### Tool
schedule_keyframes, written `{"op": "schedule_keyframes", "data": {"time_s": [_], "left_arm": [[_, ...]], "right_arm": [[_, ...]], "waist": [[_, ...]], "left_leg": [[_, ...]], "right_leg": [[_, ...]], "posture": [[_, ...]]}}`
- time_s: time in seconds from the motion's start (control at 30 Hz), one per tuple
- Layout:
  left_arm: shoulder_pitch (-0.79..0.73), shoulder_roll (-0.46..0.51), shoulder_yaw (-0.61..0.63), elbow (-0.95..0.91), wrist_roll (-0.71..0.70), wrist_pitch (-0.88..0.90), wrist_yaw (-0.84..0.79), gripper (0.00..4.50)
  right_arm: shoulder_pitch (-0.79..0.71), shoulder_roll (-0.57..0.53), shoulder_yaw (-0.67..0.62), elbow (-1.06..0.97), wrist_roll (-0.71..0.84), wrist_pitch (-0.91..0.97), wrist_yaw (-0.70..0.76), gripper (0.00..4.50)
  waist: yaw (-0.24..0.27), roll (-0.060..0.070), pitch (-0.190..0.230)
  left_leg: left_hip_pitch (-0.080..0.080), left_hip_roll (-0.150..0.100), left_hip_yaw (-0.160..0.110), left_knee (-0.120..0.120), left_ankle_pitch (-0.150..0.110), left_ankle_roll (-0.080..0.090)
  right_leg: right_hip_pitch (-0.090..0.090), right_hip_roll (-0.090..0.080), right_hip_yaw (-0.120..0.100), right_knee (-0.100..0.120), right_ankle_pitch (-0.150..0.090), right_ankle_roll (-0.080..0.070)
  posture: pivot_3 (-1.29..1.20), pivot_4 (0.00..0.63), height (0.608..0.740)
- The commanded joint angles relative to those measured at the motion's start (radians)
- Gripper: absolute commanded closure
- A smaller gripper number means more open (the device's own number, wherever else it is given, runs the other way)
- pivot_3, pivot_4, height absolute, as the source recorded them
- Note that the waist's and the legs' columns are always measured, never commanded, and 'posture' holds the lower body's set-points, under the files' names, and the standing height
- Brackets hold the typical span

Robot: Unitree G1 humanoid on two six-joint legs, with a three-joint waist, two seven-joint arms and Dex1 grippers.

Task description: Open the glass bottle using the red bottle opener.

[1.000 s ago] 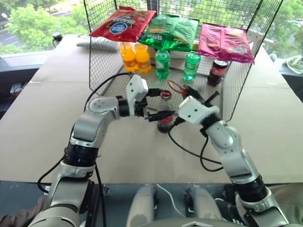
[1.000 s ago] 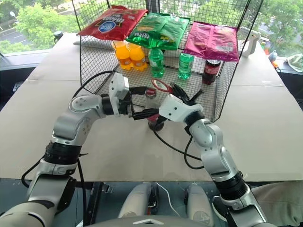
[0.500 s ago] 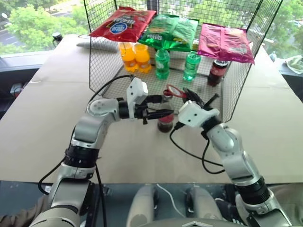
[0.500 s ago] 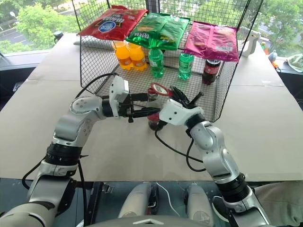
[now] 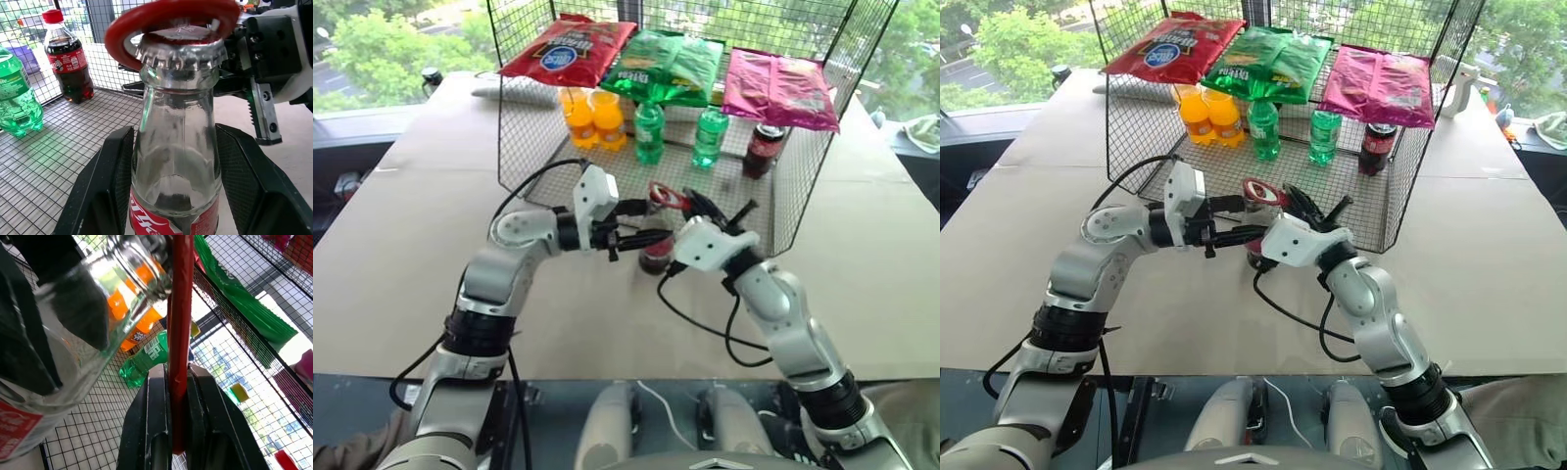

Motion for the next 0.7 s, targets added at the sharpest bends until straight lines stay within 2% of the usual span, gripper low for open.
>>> {"op": "schedule_keyframes", "data": {"time_s": [0.03, 0.4, 0.7], "left_arm": [[-0.018, 0.009, 0.012, -0.018, -0.008, 0.002, 0.003, 2.52], [-0.023, 0.005, 0.006, 0.001, -0.002, -0.007, 0.009, 2.52], [-0.027, -0.009, 0.001, 0.041, 0.008, -0.028, 0.009, 2.52]], "right_arm": [[0.019, -0.025, -0.006, -0.032, -0.016, -0.028, 0.004, 4.50], [-0.004, -0.071, 0.001, -0.013, -0.122, -0.021, 0.022, 4.50], [-0.068, -0.229, -0.030, -0.059, -0.132, -0.027, 0.193, 4.50]], "waist": [[0.000, 0.000, 0.000], [0.000, 0.000, 0.000], [0.001, 0.000, 0.000]], "left_leg": [[0.000, 0.000, 0.000, 0.000, 0.000, 0.000], [0.000, 0.000, 0.000, 0.000, 0.000, 0.000], [0.001, 0.000, 0.000, 0.000, -0.002, 0.003]], "right_leg": [[0.000, 0.000, 0.000, 0.000, 0.000, 0.000], [0.000, 0.000, 0.000, 0.000, -0.002, 0.003], [0.001, 0.000, 0.000, 0.000, -0.002, 0.003]], "posture": [[0.00, 0.150, 0.740], [0.00, 0.150, 0.740], [0.00, 0.150, 0.740]]}}
